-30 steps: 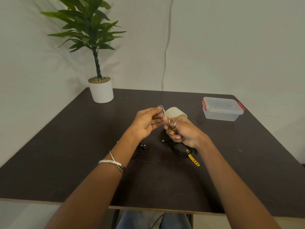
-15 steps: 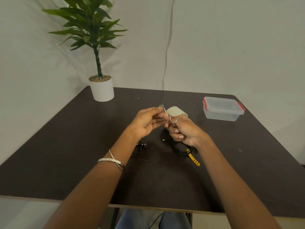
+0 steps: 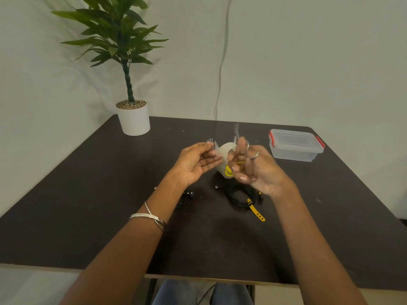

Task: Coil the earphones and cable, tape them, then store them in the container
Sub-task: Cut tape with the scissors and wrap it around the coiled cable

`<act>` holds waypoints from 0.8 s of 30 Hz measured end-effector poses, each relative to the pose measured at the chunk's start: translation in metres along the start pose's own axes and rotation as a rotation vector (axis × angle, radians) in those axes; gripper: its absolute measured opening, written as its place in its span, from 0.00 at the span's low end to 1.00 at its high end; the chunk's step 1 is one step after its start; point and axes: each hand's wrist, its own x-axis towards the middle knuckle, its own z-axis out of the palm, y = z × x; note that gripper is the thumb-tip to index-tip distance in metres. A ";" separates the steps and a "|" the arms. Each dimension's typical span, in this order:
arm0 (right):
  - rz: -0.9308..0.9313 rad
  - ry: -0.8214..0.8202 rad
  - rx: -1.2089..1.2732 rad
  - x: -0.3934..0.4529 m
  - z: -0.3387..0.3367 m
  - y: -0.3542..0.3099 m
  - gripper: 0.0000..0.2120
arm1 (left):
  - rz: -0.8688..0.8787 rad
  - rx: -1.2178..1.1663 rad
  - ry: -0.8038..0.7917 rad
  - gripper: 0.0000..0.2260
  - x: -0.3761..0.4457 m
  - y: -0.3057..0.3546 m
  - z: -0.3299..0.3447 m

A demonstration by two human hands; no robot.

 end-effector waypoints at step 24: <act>0.474 0.604 -1.446 -0.023 -0.079 -0.004 0.12 | 0.001 0.103 0.091 0.02 0.012 -0.005 -0.009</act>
